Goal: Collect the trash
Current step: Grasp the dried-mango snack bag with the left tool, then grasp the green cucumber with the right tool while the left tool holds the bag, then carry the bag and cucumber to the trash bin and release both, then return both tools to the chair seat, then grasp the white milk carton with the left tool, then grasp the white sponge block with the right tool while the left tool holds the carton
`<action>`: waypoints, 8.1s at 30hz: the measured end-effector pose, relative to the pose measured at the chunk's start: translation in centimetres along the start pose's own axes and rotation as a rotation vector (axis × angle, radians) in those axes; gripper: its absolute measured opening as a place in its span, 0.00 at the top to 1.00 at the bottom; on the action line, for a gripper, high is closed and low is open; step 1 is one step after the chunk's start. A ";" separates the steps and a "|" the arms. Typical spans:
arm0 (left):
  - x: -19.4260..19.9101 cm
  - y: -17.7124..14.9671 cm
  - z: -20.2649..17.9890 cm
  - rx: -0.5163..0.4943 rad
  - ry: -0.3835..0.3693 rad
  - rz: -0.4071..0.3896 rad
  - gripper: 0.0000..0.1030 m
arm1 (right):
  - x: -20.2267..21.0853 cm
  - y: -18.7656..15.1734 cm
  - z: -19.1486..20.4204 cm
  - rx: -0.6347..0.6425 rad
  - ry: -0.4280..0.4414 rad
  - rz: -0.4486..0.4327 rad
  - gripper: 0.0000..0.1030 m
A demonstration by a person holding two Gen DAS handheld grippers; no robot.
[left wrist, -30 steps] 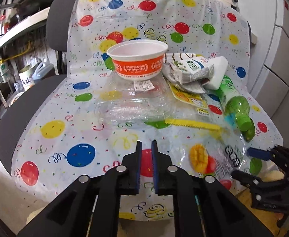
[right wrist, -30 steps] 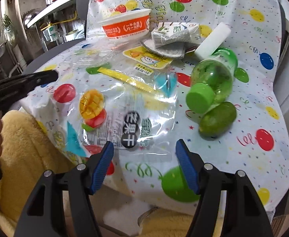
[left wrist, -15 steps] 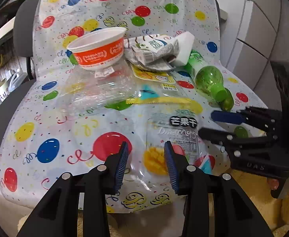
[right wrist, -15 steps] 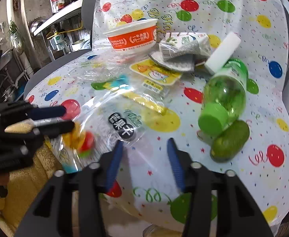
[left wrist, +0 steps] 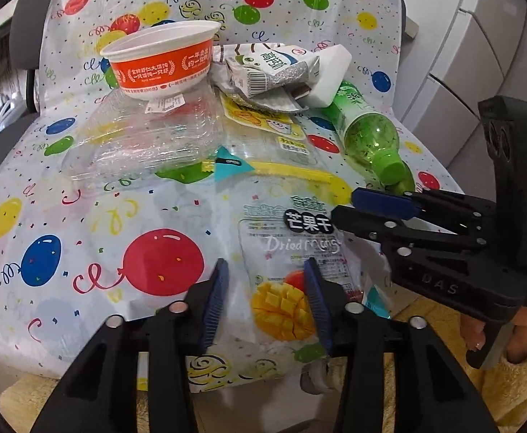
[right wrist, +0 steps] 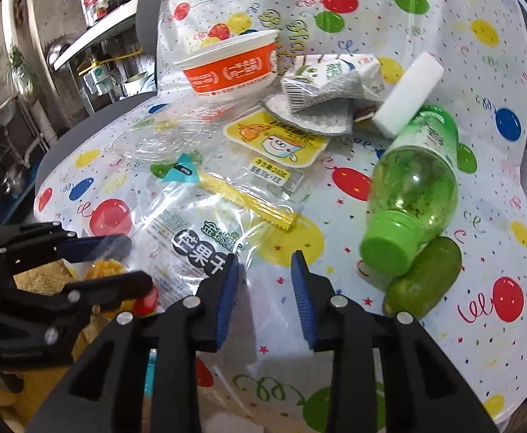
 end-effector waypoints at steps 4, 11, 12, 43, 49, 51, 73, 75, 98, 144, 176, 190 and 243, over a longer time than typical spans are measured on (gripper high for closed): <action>-0.1 0.3 0.1 0.035 -0.037 0.005 0.87 | 0.3 -0.2 -1.2 -0.035 0.011 0.006 0.70; 2.9 1.7 -1.5 0.008 0.017 -0.076 1.00 | 4.6 -0.2 -2.0 -0.059 0.003 -0.083 0.70; 4.2 2.2 -1.7 0.003 0.032 -0.114 1.00 | 5.2 -0.2 -2.3 -0.060 -0.007 -0.099 0.70; 4.4 4.9 0.5 0.122 0.115 -0.223 1.00 | 4.7 -2.1 -8.6 -0.187 -0.248 -0.010 0.60; 4.5 4.8 0.3 0.122 0.105 -0.216 1.00 | 2.5 -0.5 -8.1 -0.170 -0.295 0.009 0.60; 4.6 4.7 0.3 0.122 0.099 -0.213 1.00 | 2.2 -0.5 -8.1 -0.179 -0.323 0.019 0.68; 2.3 9.6 -20.9 -0.060 -0.161 -0.288 1.00 | 18.9 -7.9 -19.7 -0.332 -0.390 -0.188 0.69; 0.0 9.1 -24.0 -0.085 -0.181 -0.260 1.00 | 20.2 -10.4 -22.5 -0.368 -0.430 -0.179 0.69; -13.5 4.7 -37.2 -0.239 -0.301 0.082 0.80 | 20.4 -23.8 -33.9 -0.657 -0.514 -0.083 0.59; 2.3 8.9 8.8 0.143 0.354 -0.062 0.49 | -1.9 15.0 -5.8 -0.108 -0.171 -0.073 0.39; 2.7 8.6 9.2 0.147 0.394 -0.054 0.49 | -5.4 13.6 -3.8 -0.172 0.127 0.182 0.50; 4.4 8.5 3.3 0.016 0.266 -0.105 0.16 | 5.3 9.9 -1.1 -0.164 0.084 0.006 0.38; 3.4 13.5 2.9 0.080 0.275 -0.225 0.26 | -1.2 14.0 -12.4 -0.243 -0.180 -0.113 0.37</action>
Point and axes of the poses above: each gripper's, at about its wrist camera, not at the fingertips, and x roughly against the way its jaws point, z to its left, y to its top, the point moved 3 cm from there along -x, roughly the way its jaws point, and after that the axes turned 3 degrees about -x, right-handed, at the moved point
